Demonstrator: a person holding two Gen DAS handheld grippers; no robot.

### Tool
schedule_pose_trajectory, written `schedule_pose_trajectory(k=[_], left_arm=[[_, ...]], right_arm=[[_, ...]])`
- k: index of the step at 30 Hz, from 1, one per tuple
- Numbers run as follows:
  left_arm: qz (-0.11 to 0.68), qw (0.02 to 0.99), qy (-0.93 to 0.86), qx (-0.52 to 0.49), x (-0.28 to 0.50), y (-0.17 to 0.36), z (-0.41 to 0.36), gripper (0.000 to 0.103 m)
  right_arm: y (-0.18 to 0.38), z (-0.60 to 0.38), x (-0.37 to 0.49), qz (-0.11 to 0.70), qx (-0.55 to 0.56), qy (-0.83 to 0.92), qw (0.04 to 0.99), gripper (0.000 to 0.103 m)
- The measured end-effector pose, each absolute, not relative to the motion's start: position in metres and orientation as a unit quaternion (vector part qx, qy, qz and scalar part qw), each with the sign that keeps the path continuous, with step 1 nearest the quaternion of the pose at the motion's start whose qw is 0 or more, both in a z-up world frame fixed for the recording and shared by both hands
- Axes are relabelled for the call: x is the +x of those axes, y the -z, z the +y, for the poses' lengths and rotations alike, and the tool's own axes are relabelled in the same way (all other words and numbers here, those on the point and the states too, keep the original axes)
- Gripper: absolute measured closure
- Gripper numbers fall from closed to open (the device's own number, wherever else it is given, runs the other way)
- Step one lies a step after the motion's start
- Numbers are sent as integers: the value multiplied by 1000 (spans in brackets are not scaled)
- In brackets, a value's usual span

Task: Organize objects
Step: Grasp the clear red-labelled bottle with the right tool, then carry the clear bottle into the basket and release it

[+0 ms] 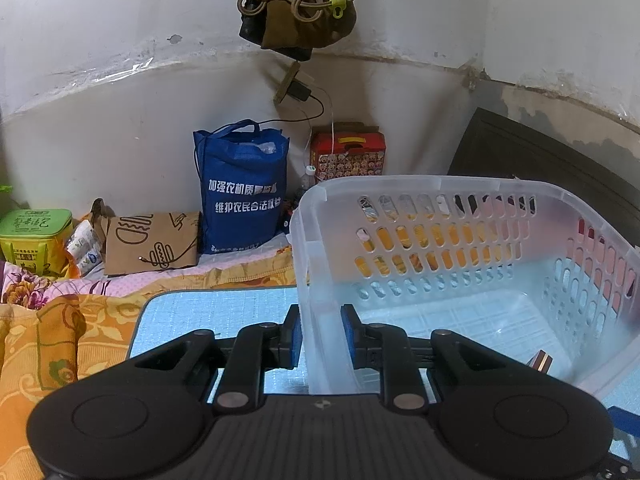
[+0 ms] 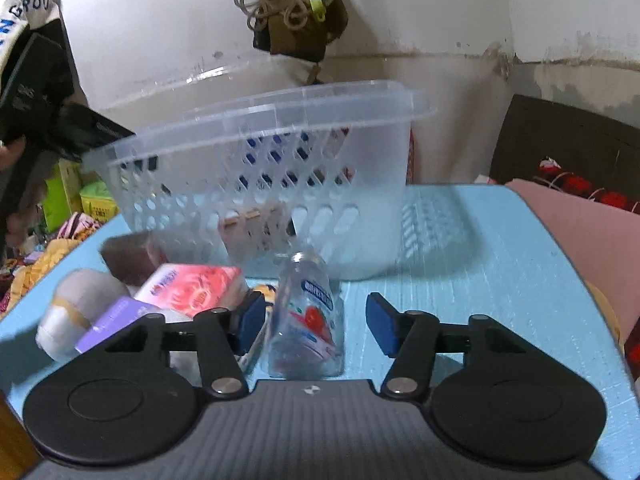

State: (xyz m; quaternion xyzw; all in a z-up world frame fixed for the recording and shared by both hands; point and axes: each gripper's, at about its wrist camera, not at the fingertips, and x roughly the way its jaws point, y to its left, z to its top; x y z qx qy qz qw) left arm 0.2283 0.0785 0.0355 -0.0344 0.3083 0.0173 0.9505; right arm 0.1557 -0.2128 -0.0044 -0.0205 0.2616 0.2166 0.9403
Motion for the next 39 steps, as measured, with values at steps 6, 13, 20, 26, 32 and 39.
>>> schedule_pose_trajectory(k=[6, 13, 20, 26, 32, 39], left_arm=[[307, 951, -14, -29, 228, -35, 77, 78], [305, 952, -16, -21, 226, -35, 76, 78], [304, 952, -17, -15, 227, -35, 75, 78], [302, 953, -20, -8, 226, -35, 75, 78], [302, 953, -20, -9, 227, -35, 75, 78], [297, 955, -18, -14, 224, -34, 74, 78]], right_arm=[[14, -212, 145, 257, -37, -204, 944, 44], [17, -218, 153, 275, -18, -226, 934, 48], [18, -223, 152, 271, 1, -225, 936, 58], [17, -220, 153, 272, -9, -230, 935, 58], [17, -214, 151, 269, -30, -225, 936, 59], [13, -227, 134, 209, 0, -211, 955, 59]])
